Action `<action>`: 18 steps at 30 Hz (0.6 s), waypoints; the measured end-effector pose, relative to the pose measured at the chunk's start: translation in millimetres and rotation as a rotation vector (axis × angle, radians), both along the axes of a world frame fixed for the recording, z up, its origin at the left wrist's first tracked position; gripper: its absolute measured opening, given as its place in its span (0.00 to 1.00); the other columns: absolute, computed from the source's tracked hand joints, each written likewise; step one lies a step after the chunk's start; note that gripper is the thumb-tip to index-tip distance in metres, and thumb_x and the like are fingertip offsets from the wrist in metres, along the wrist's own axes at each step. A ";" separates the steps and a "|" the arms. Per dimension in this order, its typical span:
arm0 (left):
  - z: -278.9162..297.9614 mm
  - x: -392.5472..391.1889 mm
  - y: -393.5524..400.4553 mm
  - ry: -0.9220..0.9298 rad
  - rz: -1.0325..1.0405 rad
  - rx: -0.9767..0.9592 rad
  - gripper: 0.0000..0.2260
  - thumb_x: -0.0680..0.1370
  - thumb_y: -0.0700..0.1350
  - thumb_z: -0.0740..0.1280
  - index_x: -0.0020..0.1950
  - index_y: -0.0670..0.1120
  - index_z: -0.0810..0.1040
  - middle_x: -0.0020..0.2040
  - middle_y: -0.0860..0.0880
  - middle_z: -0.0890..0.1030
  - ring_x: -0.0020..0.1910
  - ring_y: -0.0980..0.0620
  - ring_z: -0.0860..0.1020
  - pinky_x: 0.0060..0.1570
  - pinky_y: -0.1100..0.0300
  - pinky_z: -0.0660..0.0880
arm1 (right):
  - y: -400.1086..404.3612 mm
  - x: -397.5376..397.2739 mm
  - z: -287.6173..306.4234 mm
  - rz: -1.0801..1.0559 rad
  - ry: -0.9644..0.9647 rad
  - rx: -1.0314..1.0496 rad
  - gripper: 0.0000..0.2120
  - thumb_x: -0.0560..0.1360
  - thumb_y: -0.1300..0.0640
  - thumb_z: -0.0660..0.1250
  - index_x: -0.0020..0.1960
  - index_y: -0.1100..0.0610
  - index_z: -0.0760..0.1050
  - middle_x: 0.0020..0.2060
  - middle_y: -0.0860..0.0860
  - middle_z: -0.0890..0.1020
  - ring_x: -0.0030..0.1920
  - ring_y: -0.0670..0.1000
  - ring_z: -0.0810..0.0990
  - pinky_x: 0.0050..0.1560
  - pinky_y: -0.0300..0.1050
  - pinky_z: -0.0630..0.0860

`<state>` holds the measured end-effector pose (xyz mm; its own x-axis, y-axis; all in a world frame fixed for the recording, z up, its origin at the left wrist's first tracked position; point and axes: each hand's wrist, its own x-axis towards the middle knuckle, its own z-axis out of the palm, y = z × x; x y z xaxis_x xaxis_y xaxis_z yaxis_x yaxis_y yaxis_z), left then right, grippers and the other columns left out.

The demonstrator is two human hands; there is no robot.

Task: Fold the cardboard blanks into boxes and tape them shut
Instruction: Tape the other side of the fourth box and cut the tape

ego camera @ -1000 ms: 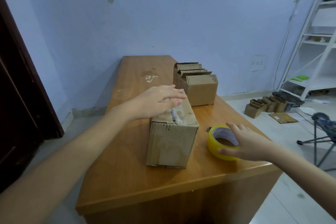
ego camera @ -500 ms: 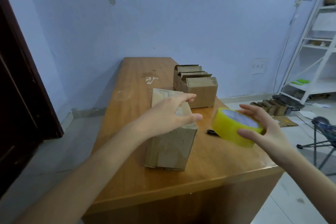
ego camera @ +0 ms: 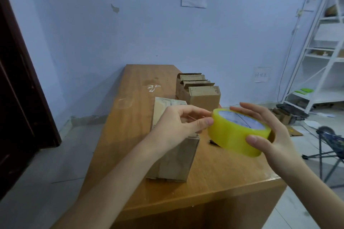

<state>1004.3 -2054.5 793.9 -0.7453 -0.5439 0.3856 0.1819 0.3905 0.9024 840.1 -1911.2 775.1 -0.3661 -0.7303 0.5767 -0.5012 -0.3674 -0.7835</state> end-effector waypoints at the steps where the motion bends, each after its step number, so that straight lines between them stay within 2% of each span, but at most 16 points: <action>1: 0.1 1.4 1.0 0.011 -0.009 0.020 0.08 0.69 0.44 0.73 0.47 0.47 0.82 0.43 0.45 0.84 0.41 0.50 0.82 0.45 0.60 0.80 | -0.6 0.0 -0.7 0.005 -0.023 -0.009 0.36 0.57 0.44 0.71 0.64 0.52 0.72 0.60 0.48 0.80 0.60 0.49 0.79 0.53 0.43 0.79; 2: 0.4 2.5 2.7 0.021 -0.018 0.040 0.06 0.70 0.43 0.73 0.46 0.46 0.81 0.41 0.45 0.84 0.39 0.52 0.82 0.42 0.61 0.79 | -1.5 -0.5 -1.8 0.011 -0.047 -0.013 0.36 0.57 0.44 0.70 0.65 0.52 0.72 0.61 0.48 0.80 0.61 0.49 0.79 0.55 0.47 0.79; 4: 0.7 3.0 6.0 0.043 -0.020 0.058 0.08 0.68 0.46 0.72 0.44 0.45 0.80 0.37 0.48 0.82 0.36 0.54 0.81 0.39 0.61 0.79 | -3.7 0.3 -4.0 0.023 -0.090 -0.029 0.34 0.59 0.44 0.69 0.64 0.50 0.72 0.62 0.49 0.79 0.63 0.52 0.77 0.59 0.57 0.76; 7: 1.8 1.6 12.0 0.092 0.009 0.083 0.10 0.67 0.50 0.69 0.42 0.45 0.78 0.34 0.51 0.81 0.33 0.55 0.79 0.36 0.60 0.78 | -9.1 8.1 -5.8 0.003 -0.179 -0.114 0.22 0.60 0.43 0.67 0.54 0.43 0.78 0.60 0.50 0.79 0.61 0.55 0.78 0.57 0.64 0.74; 9: 1.5 -1.0 16.8 0.120 0.029 0.084 0.09 0.69 0.52 0.67 0.41 0.46 0.77 0.32 0.52 0.79 0.32 0.57 0.78 0.34 0.60 0.77 | -14.2 15.1 -5.3 0.016 -0.282 -0.166 0.16 0.61 0.42 0.65 0.47 0.44 0.78 0.58 0.50 0.81 0.59 0.55 0.79 0.53 0.61 0.76; 11: 0.5 -4.0 21.9 0.142 0.084 0.032 0.10 0.71 0.54 0.64 0.43 0.47 0.75 0.35 0.52 0.77 0.33 0.58 0.76 0.33 0.60 0.77 | -17.7 20.0 -5.0 0.034 -0.310 -0.175 0.21 0.59 0.38 0.67 0.46 0.49 0.74 0.54 0.49 0.81 0.55 0.49 0.80 0.45 0.49 0.78; 13: -1.3 -5.1 25.1 0.163 0.163 -0.074 0.12 0.74 0.54 0.59 0.45 0.46 0.72 0.38 0.53 0.75 0.35 0.61 0.75 0.32 0.64 0.75 | -17.9 23.3 -4.2 0.053 -0.219 -0.155 0.26 0.57 0.39 0.68 0.49 0.52 0.70 0.53 0.49 0.78 0.50 0.41 0.80 0.40 0.39 0.78; 15: -5.5 -4.5 22.8 0.198 0.261 -0.221 0.11 0.78 0.54 0.56 0.45 0.47 0.70 0.39 0.59 0.74 0.37 0.62 0.75 0.31 0.66 0.73 | -16.2 24.6 -2.8 0.055 -0.018 -0.131 0.32 0.55 0.41 0.74 0.52 0.53 0.65 0.57 0.50 0.76 0.55 0.40 0.78 0.45 0.35 0.77; 16: -8.7 -3.7 20.3 0.216 0.315 -0.308 0.10 0.79 0.53 0.55 0.44 0.49 0.69 0.38 0.61 0.73 0.37 0.62 0.74 0.31 0.65 0.73 | -15.5 24.5 -2.4 0.049 0.074 -0.138 0.34 0.57 0.37 0.76 0.52 0.53 0.64 0.57 0.50 0.76 0.60 0.42 0.76 0.50 0.35 0.77; 18: -13.5 -2.2 18.7 0.217 0.397 -0.434 0.07 0.80 0.53 0.55 0.42 0.54 0.66 0.36 0.60 0.72 0.37 0.60 0.74 0.30 0.66 0.72 | -15.5 26.4 -3.0 -0.010 0.177 -0.221 0.32 0.61 0.32 0.73 0.49 0.54 0.65 0.52 0.46 0.77 0.62 0.46 0.76 0.56 0.39 0.75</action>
